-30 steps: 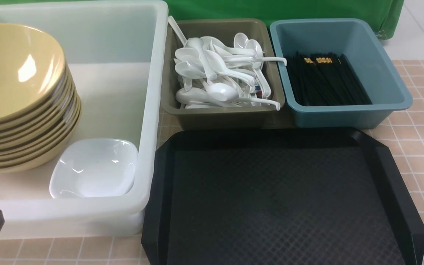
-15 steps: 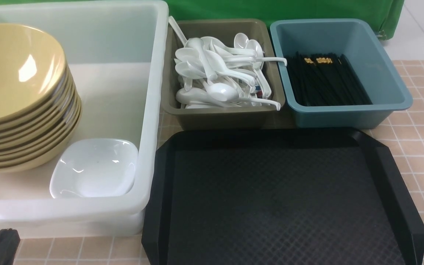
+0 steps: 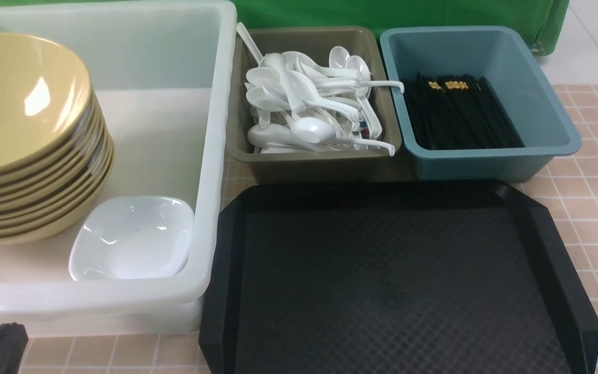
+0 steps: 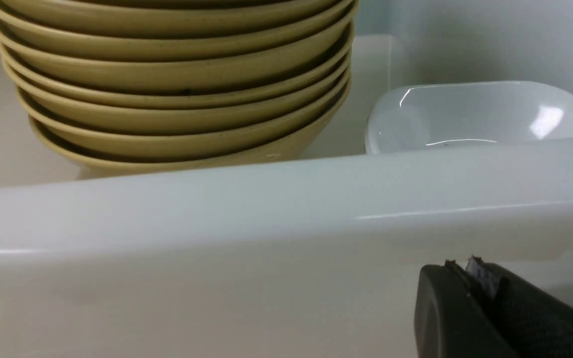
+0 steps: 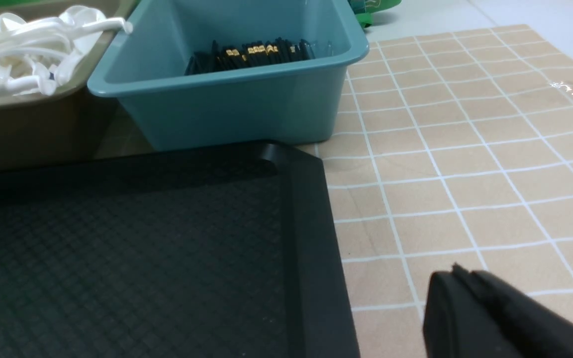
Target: On brown table put chopsticks spoon bowls plates into blue grey white boxes.
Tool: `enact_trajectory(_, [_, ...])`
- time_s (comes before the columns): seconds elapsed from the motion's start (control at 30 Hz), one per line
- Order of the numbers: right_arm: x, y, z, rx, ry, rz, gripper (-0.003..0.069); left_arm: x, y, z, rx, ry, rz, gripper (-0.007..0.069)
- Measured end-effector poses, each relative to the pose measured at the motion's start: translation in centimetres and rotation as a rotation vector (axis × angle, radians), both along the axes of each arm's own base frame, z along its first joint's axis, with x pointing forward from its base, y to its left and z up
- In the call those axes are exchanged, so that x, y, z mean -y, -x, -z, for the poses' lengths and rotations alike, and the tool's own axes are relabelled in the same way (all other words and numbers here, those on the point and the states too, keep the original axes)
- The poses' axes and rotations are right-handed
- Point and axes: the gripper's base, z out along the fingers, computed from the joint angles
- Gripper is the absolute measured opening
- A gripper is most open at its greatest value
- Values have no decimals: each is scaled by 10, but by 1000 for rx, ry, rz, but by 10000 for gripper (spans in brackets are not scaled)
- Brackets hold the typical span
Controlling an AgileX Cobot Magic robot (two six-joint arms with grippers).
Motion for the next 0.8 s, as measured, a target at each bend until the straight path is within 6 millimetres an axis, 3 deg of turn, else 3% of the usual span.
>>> enact_trajectory(0.8, [0,0,0,0,0,0,69,0,0,0,-1,3,-1,1])
